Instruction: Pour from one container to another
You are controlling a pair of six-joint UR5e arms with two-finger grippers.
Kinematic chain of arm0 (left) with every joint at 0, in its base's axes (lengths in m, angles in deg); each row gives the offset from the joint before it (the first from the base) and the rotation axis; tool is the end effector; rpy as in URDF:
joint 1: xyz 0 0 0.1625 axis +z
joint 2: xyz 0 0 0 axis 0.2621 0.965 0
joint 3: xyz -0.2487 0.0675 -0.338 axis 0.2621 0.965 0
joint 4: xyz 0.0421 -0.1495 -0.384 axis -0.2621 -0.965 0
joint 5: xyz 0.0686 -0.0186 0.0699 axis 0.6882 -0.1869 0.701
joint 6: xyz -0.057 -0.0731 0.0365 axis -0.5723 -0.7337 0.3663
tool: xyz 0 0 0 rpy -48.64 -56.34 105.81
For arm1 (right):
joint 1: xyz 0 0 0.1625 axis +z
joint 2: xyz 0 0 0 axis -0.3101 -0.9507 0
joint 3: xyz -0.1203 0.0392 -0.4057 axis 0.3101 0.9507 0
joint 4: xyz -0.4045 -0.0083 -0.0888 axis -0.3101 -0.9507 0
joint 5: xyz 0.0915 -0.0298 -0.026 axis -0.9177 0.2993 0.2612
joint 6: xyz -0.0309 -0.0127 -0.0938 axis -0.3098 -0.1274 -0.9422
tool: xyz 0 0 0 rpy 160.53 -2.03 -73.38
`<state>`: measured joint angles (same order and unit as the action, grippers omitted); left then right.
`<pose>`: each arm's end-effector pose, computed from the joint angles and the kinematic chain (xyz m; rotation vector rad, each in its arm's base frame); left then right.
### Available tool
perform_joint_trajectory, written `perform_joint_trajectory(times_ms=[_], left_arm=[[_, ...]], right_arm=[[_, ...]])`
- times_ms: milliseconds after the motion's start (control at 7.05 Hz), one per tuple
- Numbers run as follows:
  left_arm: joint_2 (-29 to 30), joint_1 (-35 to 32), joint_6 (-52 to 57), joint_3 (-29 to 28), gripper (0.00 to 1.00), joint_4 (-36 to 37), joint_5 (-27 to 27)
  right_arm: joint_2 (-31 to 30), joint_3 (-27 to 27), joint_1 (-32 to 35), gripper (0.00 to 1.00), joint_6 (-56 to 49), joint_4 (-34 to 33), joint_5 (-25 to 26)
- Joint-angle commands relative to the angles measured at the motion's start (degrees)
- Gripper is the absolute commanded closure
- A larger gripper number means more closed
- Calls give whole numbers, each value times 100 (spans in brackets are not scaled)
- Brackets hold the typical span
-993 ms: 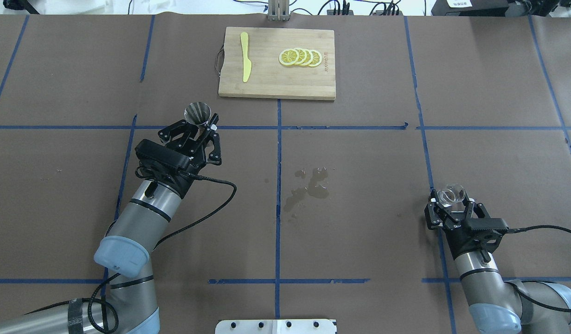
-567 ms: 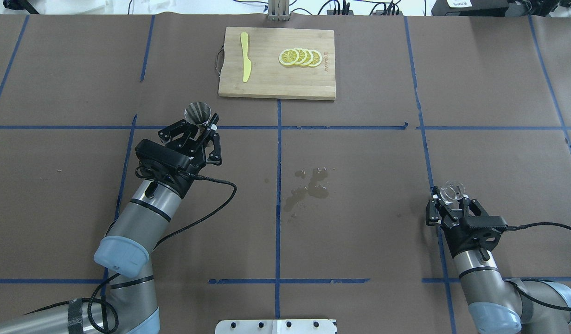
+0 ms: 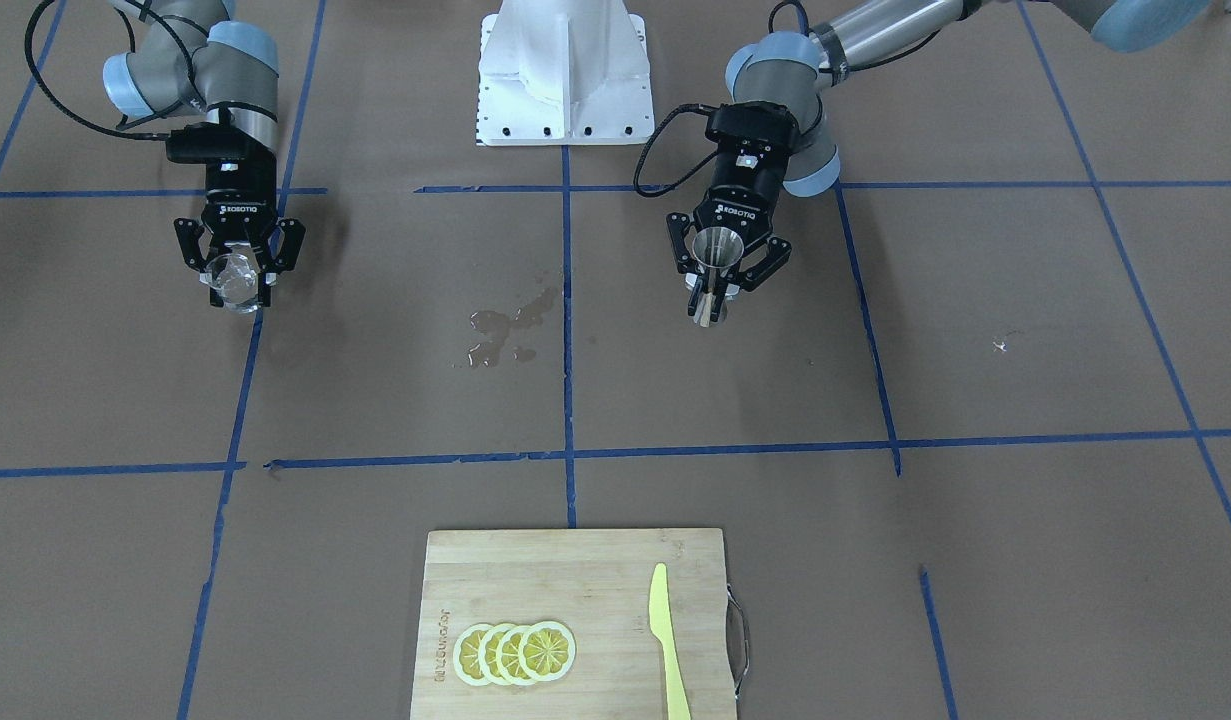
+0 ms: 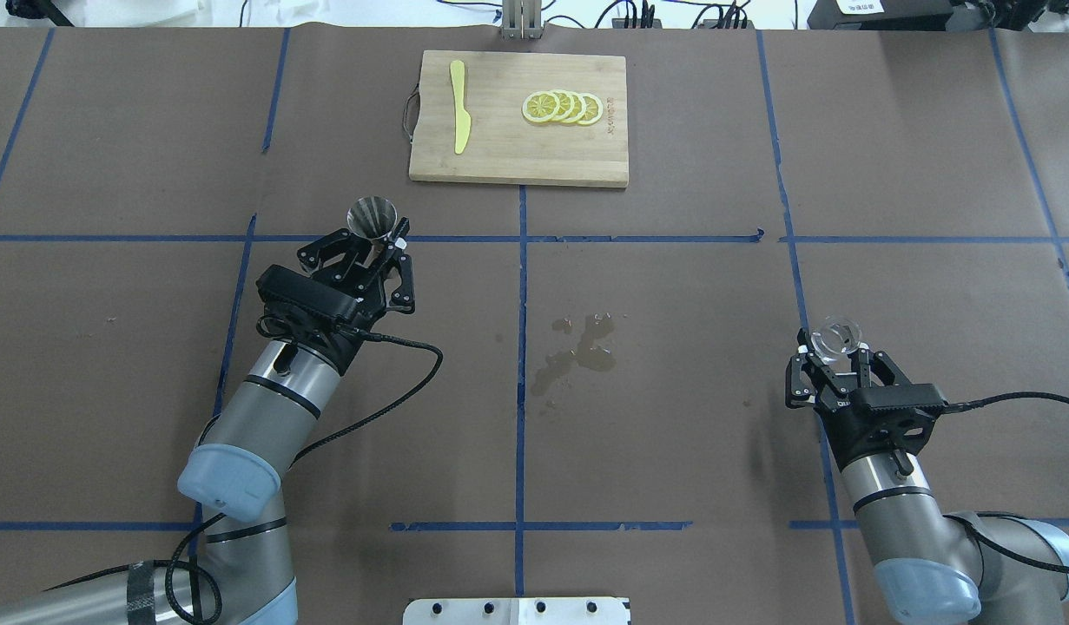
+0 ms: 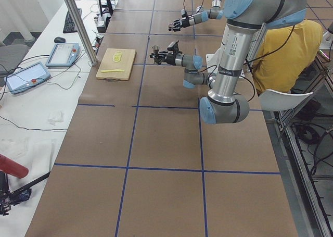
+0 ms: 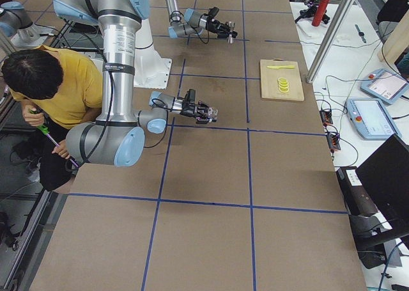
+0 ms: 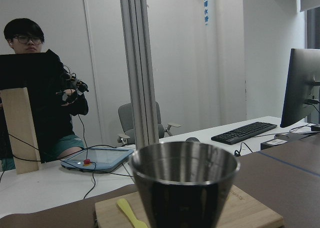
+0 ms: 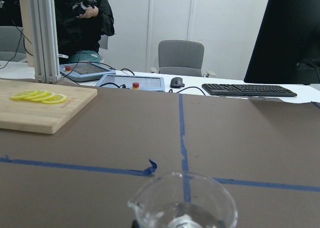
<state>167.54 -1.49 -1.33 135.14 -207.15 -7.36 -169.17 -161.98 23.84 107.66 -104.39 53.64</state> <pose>0.4931 -0.3686 0.2955 1.5329 0.8214 -0.1953 -0.4090 -0.2669 0.4886 1.1898 -0.6114 0.3991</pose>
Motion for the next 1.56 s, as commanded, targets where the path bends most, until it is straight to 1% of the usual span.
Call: perform_joint_trajectory(times_ms=[0, 284, 426, 567, 851, 993, 1135, 1277, 1419], left_arm=[[45, 112, 27, -152, 100, 8, -6], [254, 200, 27, -301, 100, 26, -14], [430, 253, 27, -398, 100, 35, -171], [423, 279, 36, -425, 100, 26, -329], [432, 227, 36, -417, 100, -9, -1372], [423, 227, 36, -390, 100, -87, -1429], [458, 236, 45, -399, 100, -410, -1725], [432, 236, 106, -434, 100, -735, -2129], [449, 244, 124, -408, 100, -869, -2342]], right_arm=[[313, -517, 20, 100, -885, 0, -52], [709, -694, 20, 100, -1109, -62, -26], [868, -712, 12, 100, -1310, -62, -35], [1069, -730, 20, 100, -1529, -71, -44], [1221, -808, 12, 100, -1732, -80, -52], [1230, -983, 3, 100, -2056, -80, -53], [1299, -1063, -23, 100, -2137, -80, -53], [1465, -1081, -58, 100, -2155, -227, -53], [1693, -1082, -76, 100, -2156, -455, -53]])
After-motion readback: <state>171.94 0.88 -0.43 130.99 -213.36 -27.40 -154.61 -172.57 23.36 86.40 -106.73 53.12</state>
